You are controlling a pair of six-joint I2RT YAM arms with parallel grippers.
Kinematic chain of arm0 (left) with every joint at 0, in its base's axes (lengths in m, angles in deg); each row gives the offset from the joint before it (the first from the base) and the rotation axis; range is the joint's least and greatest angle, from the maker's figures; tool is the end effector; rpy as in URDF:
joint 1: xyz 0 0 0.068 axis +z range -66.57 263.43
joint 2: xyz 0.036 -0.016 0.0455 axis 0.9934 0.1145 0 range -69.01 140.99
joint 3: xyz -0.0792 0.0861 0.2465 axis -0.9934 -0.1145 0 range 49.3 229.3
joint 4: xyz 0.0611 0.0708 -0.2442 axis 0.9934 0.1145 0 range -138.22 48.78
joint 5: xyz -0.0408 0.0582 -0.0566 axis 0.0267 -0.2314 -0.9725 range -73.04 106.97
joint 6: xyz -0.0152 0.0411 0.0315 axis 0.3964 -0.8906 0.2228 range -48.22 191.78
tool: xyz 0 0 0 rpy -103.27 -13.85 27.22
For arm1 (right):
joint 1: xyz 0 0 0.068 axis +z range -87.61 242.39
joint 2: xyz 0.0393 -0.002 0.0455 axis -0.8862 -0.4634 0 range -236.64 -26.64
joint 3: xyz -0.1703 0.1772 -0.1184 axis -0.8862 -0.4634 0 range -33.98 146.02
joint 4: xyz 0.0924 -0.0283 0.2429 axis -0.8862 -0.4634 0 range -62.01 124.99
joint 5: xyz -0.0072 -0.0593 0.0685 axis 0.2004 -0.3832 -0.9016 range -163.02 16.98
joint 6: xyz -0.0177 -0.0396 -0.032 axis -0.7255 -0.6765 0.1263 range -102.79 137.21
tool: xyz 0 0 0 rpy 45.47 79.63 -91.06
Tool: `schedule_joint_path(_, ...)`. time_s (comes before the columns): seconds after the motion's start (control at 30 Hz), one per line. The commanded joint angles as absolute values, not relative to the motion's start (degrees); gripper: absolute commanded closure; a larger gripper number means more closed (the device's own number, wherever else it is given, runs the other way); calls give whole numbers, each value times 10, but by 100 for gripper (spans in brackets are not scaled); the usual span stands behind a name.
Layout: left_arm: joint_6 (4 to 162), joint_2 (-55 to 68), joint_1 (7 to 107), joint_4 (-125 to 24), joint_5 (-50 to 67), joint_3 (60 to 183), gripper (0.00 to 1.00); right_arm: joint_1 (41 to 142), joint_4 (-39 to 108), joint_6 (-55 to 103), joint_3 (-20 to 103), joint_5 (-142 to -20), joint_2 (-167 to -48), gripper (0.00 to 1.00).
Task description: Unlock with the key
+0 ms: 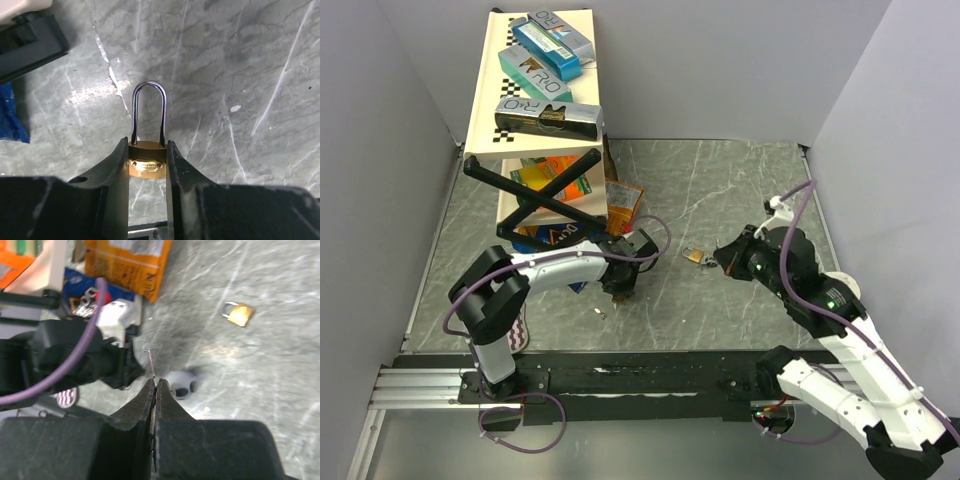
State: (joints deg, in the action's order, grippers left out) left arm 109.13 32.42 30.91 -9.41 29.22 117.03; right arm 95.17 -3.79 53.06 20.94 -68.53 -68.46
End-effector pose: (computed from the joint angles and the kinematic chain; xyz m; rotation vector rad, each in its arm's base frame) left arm 0.2142 -0.2668 0.1826 0.3209 2.7565 -0.0905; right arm 0.1250 0.0772 0.3560 0.1073 2.0821 0.6712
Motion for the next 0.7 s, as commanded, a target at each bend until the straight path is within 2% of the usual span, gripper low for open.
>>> schedule_joint_path(0.0, 1069, 285, 323, -81, 271, 1178, 99, 954, -84, 526, 235, -620, -651, 100)
schedule_joint_path(0.2, 1099, 260, 324, -68, 234, 1215, 99, 960, -66, 538, 186, -679, -653, 100)
schedule_joint_path(0.37, 1159, 236, 325, -50, 213, 1266, 99, 996, 24, 571, 114, -755, -667, 100)
schedule_joint_path(0.67, 1242, 167, 350, -81, 150, 1249, 99, 1114, 168, 654, 61, -755, -772, 100)
